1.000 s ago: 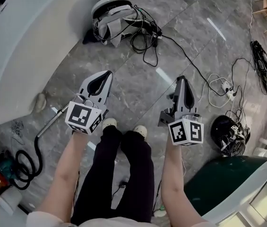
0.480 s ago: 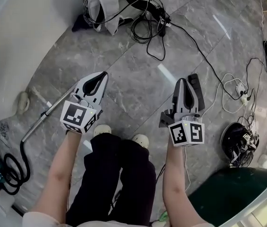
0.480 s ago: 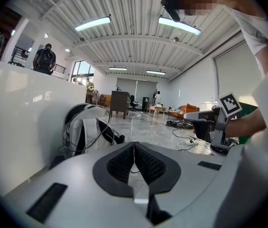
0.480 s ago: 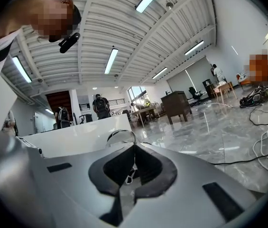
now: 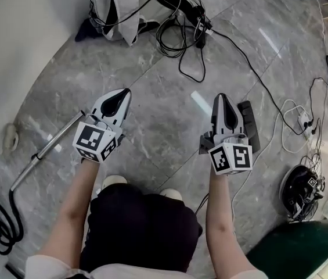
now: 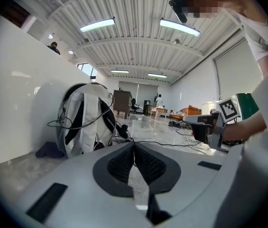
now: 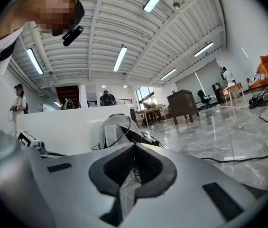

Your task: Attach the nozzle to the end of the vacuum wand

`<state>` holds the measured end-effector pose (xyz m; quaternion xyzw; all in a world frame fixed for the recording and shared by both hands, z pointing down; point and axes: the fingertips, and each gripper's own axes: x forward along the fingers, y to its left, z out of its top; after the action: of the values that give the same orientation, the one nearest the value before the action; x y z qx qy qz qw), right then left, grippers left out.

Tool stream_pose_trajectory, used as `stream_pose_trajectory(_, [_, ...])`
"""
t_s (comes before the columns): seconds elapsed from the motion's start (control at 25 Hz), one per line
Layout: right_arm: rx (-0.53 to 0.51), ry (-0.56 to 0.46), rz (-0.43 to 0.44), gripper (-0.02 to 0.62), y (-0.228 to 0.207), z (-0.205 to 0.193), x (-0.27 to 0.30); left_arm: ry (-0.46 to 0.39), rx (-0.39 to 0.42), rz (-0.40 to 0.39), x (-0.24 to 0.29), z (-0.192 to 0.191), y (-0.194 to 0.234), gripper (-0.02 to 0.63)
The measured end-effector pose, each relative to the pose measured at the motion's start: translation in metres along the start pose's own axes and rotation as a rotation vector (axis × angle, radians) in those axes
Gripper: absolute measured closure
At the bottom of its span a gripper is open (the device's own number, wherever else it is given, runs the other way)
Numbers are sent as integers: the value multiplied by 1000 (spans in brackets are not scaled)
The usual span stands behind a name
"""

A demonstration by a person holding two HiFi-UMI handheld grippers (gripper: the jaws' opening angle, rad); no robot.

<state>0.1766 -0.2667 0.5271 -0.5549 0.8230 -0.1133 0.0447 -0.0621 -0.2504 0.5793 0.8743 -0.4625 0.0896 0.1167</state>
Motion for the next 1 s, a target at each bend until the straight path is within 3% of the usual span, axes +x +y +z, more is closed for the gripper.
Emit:
stream_pose_trajectory(0.24, [27,-27,30,580,-13,-37,7,-29,-5,-3,11,-27,7,595])
stream_pose_trajectory(0.68, [108,35,69,580,-12,-91,-22,35,44,-51,-2,-78,-7,595])
stream_pose_trajectory(1.0, [166,36,71,580,0,-111,-29,71,71,-6,-16,-90,8,595])
